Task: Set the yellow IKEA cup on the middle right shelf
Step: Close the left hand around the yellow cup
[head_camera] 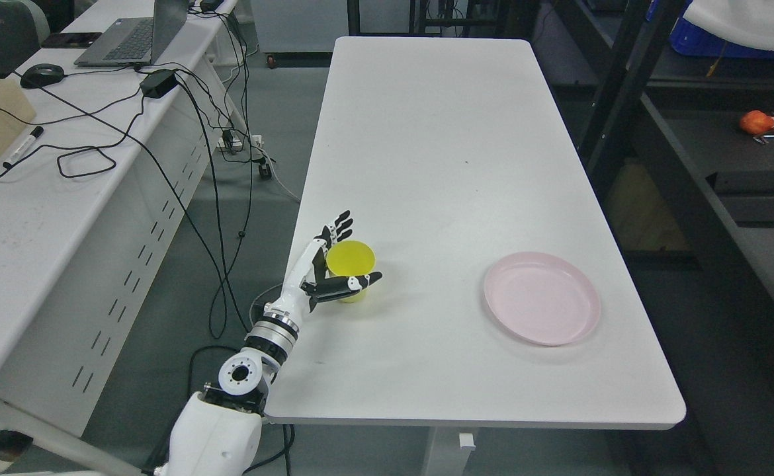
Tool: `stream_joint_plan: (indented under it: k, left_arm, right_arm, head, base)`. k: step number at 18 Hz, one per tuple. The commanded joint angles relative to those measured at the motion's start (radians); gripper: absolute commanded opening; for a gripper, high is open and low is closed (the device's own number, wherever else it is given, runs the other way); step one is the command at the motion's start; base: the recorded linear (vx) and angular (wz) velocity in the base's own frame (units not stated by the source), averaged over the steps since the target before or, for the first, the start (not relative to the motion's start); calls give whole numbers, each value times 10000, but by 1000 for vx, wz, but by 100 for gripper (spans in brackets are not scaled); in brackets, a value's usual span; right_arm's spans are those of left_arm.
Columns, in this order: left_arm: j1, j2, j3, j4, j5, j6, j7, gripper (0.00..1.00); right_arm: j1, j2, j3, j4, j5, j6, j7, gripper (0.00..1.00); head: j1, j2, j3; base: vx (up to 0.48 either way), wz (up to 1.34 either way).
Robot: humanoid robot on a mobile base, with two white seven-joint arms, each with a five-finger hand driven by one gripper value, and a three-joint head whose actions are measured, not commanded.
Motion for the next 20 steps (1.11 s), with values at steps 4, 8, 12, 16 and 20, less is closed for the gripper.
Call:
stream_joint_plan:
  k: [4, 8, 12, 16, 20]
  left_arm:
    - [95, 162, -543, 471, -12, 365, -172, 88]
    - [279, 162, 330, 470, 218, 59, -234, 48]
    - [463, 162, 868, 333, 1673, -937, -234, 2]
    - [723, 162, 1649, -1501, 2105, -772, -234, 0]
    - [1459, 162, 2066, -4448, 2519, 485, -234, 0]
  right_arm:
    - [138, -175, 169, 0, -246, 8, 2, 99]
    - [138, -175, 169, 0, -246, 8, 2, 99]
    - [138, -175, 169, 0, -246, 8, 2, 99]
    - [138, -175, 169, 0, -246, 8, 2, 99]
    - [138, -175, 169, 0, -246, 8, 2, 99]
  head:
    - [0, 0, 0]
    - [0, 0, 0]
    - [0, 0, 0]
    - [0, 0, 0]
    - [0, 0, 0]
  base:
    - [0, 0]
    - [0, 0]
    - [0, 0]
    - [0, 0]
    - [-5, 0]
